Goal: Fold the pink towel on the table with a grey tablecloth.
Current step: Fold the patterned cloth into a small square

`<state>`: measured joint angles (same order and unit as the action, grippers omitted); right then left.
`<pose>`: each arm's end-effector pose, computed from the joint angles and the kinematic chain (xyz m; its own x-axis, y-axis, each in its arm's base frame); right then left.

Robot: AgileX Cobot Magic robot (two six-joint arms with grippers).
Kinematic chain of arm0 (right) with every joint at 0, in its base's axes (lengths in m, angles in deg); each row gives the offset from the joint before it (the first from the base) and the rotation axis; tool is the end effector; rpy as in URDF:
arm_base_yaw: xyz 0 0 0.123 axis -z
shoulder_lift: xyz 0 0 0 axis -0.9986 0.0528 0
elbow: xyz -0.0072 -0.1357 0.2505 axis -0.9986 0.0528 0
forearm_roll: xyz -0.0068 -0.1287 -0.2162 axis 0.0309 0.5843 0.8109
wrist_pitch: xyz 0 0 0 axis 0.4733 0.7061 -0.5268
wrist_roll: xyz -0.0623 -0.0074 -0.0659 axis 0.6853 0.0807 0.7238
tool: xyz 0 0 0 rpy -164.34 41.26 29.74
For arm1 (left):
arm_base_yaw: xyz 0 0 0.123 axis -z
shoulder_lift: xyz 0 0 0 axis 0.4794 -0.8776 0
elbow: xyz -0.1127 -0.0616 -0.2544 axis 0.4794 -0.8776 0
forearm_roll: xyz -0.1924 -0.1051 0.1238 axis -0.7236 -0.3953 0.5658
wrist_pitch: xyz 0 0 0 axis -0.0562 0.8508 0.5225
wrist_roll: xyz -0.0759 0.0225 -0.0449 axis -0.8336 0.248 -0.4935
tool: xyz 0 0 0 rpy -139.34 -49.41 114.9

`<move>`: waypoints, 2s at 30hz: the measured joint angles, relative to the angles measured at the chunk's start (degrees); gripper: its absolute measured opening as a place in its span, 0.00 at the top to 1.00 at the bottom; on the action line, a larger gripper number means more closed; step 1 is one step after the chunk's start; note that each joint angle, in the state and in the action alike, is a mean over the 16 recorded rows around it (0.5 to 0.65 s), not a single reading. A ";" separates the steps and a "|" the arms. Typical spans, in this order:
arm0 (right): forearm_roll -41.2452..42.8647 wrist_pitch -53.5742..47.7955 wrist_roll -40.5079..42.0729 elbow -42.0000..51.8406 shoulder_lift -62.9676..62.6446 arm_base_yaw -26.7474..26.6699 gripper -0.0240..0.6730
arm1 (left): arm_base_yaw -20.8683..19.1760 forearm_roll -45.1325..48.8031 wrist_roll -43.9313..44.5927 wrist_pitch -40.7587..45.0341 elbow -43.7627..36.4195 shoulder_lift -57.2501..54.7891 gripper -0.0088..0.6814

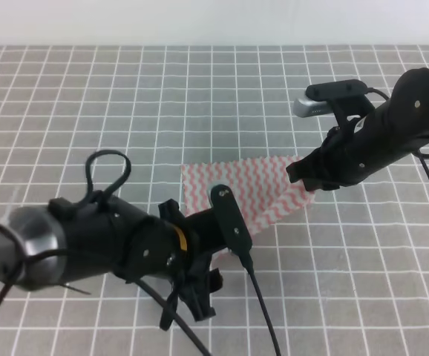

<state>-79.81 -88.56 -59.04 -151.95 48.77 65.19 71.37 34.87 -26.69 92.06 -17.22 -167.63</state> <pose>0.3489 0.1563 0.2356 -0.8440 -0.2569 -0.4708 -0.3797 0.9062 0.1861 0.2425 -0.2266 0.1831 -0.0934 0.8691 -0.4858 0.9054 0.2771 0.3217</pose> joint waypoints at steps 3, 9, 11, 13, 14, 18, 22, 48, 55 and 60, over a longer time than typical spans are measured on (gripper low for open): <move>0.49 -0.06 -0.08 -0.01 0.15 0.00 0.99 | 0.00 0.01 -0.48 -2.64 0.00 -0.77 0.57; 1.52 -0.29 -0.24 -0.01 0.23 0.00 0.99 | -0.17 0.02 -1.38 -7.43 0.01 -1.61 0.76; 1.82 -0.38 -0.29 0.00 0.15 0.00 0.99 | -0.35 0.01 -1.63 -8.59 0.04 -1.69 0.83; 2.05 -0.47 -0.33 -0.01 0.16 0.00 0.99 | -0.63 -0.07 -1.88 -9.59 0.20 -1.57 0.89; 2.10 -0.51 -0.34 -0.02 0.23 0.00 0.99 | -0.79 -0.11 -1.95 -9.94 0.31 -1.53 0.92; 2.24 -0.52 -0.44 -0.01 0.16 0.00 0.99 | -1.54 -0.33 -1.99 -9.88 1.40 -1.69 0.98; 2.23 -0.27 -0.48 -0.02 0.16 0.00 0.99 | -2.52 -0.59 -2.03 -7.91 3.69 -2.36 0.99; 1.90 7.00 -0.55 -0.02 3.86 0.00 0.99 | -7.17 -0.22 -2.12 5.23 22.77 -12.63 0.99; 1.81 8.66 -0.55 -0.56 4.95 0.00 0.99 | -7.51 0.01 -2.12 6.21 24.71 -14.12 0.99; 1.71 8.53 -0.55 -2.12 6.26 0.00 0.99 | -7.77 0.47 -2.20 6.48 25.45 -14.61 0.99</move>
<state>-78.10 -80.03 -59.59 -154.08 55.03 65.18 63.60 35.34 -28.89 98.54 8.23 -182.24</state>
